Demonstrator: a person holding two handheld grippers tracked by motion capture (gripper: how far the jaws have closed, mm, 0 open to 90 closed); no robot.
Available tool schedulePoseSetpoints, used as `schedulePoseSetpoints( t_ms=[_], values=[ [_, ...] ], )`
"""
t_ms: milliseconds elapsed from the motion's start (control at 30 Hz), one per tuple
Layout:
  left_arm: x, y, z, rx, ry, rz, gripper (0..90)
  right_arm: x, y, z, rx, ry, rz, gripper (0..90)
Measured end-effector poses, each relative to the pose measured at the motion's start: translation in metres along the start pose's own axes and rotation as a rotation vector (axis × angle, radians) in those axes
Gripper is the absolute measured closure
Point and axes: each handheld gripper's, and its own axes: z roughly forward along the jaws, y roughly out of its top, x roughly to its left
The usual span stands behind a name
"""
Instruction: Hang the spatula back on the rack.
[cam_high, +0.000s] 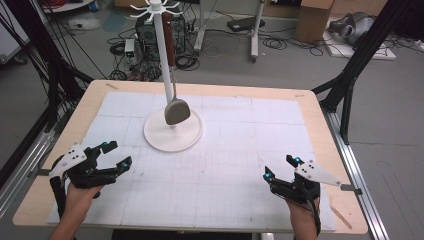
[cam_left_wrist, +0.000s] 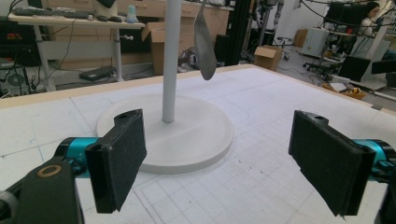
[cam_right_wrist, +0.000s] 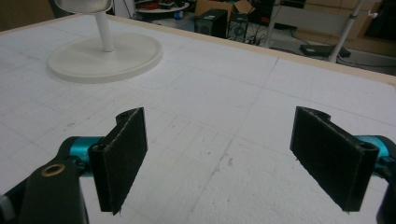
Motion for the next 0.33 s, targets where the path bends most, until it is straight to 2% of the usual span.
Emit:
schedulePoseSetpoints(
  t_ms=[200, 333],
  values=[
    [0.0039, -0.0041, -0.0025, -0.026, 0.021, -0.021, 20.4, -0.0024, -0.0027, 0.0019, 0.003, -0.002, 0.001, 17.9],
    [0.0057, -0.0081, -0.0018, -0.010, 0.033, -0.024, 20.4, -0.0055, -0.0048, 0.0021, 0.010, -0.004, -0.001, 17.9]
  ],
)
